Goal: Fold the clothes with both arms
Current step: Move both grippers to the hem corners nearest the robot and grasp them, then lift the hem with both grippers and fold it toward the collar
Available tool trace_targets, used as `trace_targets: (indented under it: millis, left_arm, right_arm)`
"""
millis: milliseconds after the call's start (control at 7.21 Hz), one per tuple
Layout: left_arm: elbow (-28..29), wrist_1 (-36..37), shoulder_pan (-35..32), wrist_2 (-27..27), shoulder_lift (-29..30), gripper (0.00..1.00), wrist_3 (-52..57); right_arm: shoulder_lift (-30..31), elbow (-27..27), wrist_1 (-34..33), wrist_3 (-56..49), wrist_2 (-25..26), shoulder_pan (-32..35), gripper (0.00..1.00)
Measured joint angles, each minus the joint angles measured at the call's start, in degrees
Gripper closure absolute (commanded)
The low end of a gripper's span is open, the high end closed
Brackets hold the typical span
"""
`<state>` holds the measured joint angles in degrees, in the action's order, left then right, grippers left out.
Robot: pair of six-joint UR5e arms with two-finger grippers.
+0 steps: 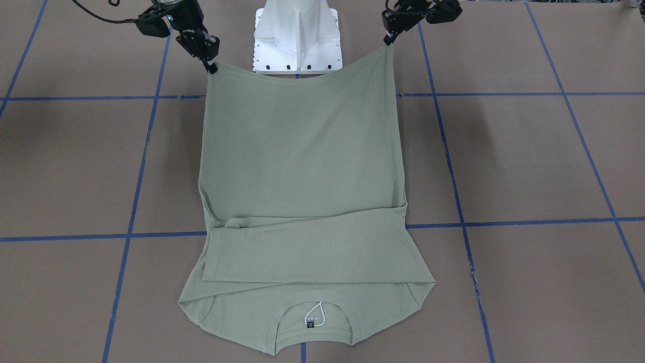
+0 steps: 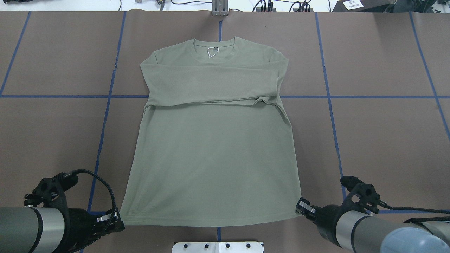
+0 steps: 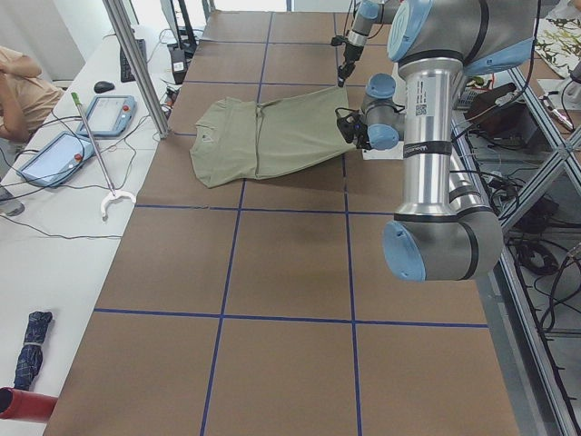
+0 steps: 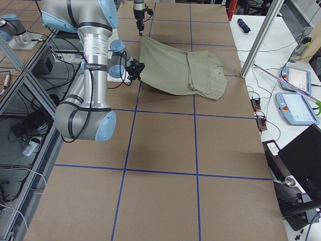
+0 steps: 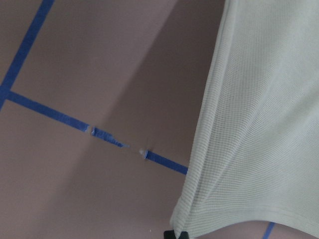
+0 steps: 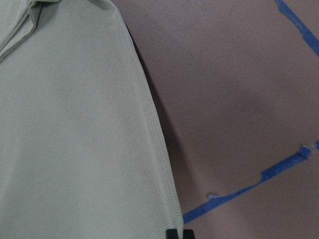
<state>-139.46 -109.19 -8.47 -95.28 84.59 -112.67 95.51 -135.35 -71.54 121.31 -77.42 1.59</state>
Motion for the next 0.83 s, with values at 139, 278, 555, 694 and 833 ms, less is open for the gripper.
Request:
trace_targets:
  millis: [139,278,555,694,833]
  left_arm:
    - [-0.8,0.0,-0.2,-0.1,0.1,1.00,-0.5]
    - [-1.4,0.0,-0.5,-0.1,0.3,1.00,-0.7]
    - [-0.6,0.0,-3.5,0.0,4.0,1.00,-0.1]
    - [3.0,0.0,-7.3,0.1,8.1,1.00,2.6]
    - [7.5,0.1,-12.1,0.1,12.2,1.00,7.8]
  right_arm:
    - [2.1,-3.0,0.0,0.6,-1.9,-0.5,1.00]
    - [3.4,-4.9,0.0,1.2,-3.3,-0.7,1.00]
    - [3.5,-5.5,0.0,1.0,-4.1,2.3,1.00]
    - [1.7,-4.0,0.1,-1.1,-4.7,6.5,1.00]
    - [-2.5,-0.4,0.0,-5.5,-6.6,12.3,1.00]
